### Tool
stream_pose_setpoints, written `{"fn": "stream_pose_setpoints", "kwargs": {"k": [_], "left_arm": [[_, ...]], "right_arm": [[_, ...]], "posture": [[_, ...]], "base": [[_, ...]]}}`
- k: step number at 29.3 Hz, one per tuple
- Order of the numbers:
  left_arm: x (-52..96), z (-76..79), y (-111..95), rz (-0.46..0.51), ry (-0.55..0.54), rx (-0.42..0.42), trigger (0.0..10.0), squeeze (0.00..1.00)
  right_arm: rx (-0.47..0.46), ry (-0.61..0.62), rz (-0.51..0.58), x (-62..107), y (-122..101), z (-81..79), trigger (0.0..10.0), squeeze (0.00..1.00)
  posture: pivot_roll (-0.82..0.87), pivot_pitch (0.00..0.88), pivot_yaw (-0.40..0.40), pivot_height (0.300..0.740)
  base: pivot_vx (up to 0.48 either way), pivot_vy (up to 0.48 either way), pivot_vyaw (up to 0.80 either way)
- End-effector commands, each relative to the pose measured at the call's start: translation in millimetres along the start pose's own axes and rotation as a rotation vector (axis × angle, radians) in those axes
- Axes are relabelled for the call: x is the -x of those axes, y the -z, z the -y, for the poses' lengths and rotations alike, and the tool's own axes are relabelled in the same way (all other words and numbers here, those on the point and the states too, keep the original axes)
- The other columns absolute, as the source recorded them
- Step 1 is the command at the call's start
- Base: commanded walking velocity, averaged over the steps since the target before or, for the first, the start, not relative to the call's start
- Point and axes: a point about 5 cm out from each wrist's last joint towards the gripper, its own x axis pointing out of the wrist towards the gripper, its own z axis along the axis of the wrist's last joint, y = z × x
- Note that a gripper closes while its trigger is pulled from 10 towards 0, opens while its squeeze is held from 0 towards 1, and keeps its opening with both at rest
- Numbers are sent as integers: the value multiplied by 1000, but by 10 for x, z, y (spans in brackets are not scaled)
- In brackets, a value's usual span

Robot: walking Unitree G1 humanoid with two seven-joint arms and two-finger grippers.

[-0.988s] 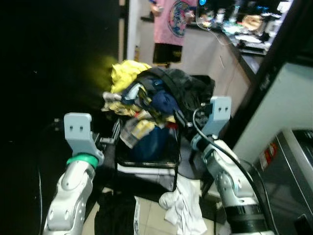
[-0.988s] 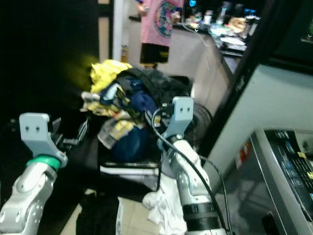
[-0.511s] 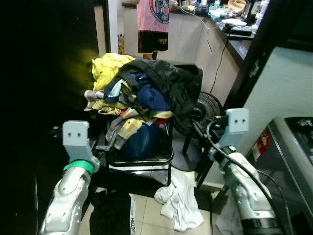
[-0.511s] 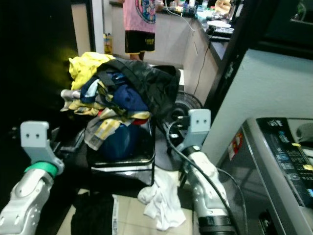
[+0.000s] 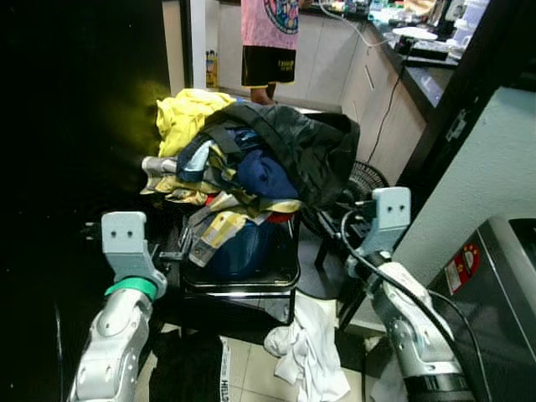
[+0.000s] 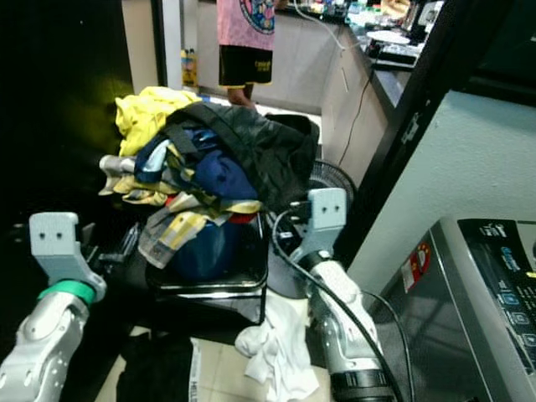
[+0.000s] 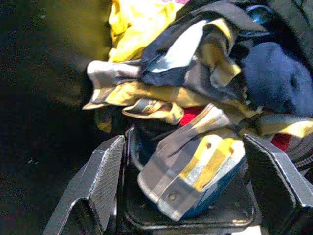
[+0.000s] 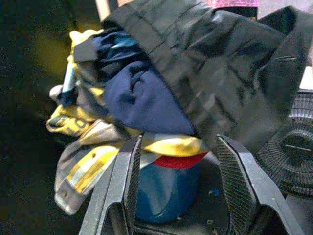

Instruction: Clothes washing

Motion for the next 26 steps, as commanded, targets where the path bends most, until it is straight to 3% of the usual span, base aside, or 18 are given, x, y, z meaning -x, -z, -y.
{"fn": "stream_pose_setpoints", "kwargs": {"k": [1, 8, 14, 18, 26], "left_arm": [[-3, 32, -42, 21, 12, 10, 10000, 0], [-82, 88, -167, 68, 18, 10, 10000, 0], [-130, 141, -207, 78, 46, -12, 10000, 0], [-154, 53, -212, 61, 49, -21, 10000, 0], [-194, -19, -207, 54, 35, -14, 10000, 0]], "right_arm": [[-9, 18, 7, 6, -29, 37, 10000, 0], [-10, 1, 69, -117, -214, -27, 10000, 0], [-7, -15, 69, -125, -186, -69, 10000, 0], [-18, 19, 74, -83, -141, -67, 10000, 0], [-25, 46, 72, -25, -131, -64, 10000, 0]], "posture": [[-3, 24, -45, 740], [2, 13, -58, 740], [27, 3, -38, 740], [23, 0, 29, 740], [13, 0, 22, 740]], "base": [[322, 0, 0], [335, 0, 0], [337, 0, 0], [351, 0, 0], [435, 0, 0]]}}
